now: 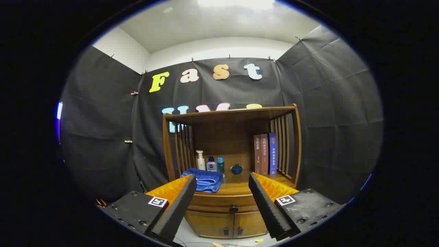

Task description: Pull open the drawer, take out the items inside it, and place them on the countertop above the cabinet.

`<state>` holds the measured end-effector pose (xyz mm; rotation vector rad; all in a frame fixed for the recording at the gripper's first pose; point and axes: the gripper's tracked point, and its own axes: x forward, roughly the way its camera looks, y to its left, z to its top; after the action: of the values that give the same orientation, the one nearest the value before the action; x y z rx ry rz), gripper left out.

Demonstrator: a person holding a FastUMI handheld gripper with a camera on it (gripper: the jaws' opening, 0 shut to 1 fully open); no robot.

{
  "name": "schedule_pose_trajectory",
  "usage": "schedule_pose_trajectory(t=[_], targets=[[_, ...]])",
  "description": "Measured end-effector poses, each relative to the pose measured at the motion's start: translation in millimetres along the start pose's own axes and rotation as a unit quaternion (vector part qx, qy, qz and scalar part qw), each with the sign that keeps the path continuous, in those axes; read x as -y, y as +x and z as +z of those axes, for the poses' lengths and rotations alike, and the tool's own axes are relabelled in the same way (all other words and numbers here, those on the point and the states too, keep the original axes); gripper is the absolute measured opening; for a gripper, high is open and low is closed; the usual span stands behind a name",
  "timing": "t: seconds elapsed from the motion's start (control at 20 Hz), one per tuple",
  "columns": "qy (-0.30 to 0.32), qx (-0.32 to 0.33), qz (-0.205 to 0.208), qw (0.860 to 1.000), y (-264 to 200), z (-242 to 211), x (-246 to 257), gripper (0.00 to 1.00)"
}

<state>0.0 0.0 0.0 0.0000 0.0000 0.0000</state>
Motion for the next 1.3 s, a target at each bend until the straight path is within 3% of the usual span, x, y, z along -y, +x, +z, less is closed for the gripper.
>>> schedule_pose_trajectory(t=[0.9,1.3], targets=[[-0.009,-0.020,-0.005,1.000,13,-17,8,0.99],[-0.009,-0.052,-0.004,0.999,52,-65,1,0.99]])
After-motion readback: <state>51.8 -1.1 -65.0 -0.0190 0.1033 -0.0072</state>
